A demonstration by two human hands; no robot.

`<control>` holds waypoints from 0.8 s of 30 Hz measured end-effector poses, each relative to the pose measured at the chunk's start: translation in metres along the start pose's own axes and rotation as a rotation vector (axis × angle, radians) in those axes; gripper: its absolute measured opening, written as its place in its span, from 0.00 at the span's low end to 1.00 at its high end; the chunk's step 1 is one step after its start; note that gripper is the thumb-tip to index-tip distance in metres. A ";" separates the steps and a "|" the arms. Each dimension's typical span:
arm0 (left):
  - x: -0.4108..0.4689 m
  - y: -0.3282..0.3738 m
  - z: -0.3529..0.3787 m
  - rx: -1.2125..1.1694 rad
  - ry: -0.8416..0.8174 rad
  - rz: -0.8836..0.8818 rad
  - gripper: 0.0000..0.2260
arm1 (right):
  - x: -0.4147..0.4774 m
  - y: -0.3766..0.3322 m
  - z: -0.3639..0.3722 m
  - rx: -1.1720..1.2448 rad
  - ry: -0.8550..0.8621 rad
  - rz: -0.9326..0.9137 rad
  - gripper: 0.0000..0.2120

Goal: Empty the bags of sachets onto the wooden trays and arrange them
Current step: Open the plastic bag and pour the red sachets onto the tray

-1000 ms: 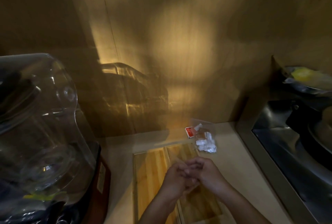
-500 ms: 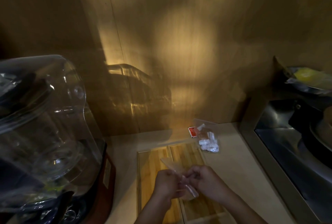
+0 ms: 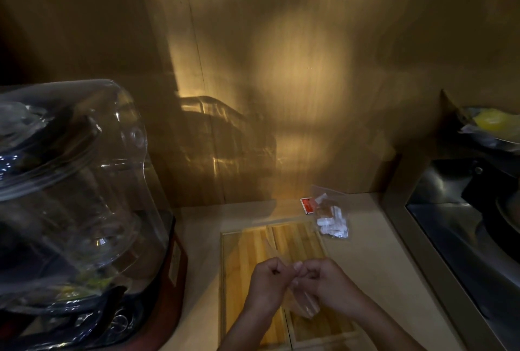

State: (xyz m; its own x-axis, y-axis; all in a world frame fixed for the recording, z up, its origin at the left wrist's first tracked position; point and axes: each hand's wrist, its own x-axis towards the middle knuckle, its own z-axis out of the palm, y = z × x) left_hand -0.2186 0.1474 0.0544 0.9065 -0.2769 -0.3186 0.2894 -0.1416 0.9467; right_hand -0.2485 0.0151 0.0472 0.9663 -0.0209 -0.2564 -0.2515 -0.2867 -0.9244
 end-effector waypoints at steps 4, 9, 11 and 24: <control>0.001 -0.002 0.000 -0.035 -0.009 0.013 0.17 | -0.004 -0.002 0.000 0.029 -0.026 0.019 0.13; 0.004 -0.003 -0.002 -0.082 0.016 0.072 0.17 | -0.006 -0.009 0.002 -0.026 -0.023 0.018 0.14; 0.006 -0.004 -0.002 -0.095 0.051 0.107 0.17 | -0.009 -0.013 0.000 0.002 -0.091 0.055 0.14; -0.005 -0.001 -0.015 0.089 -0.277 -0.157 0.16 | -0.003 -0.019 0.001 -0.050 -0.149 0.120 0.14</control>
State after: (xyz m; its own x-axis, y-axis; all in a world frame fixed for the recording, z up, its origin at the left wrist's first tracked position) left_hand -0.2191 0.1633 0.0564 0.7314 -0.4916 -0.4727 0.3797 -0.2823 0.8810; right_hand -0.2464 0.0220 0.0655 0.9099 0.0836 -0.4063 -0.3576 -0.3383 -0.8704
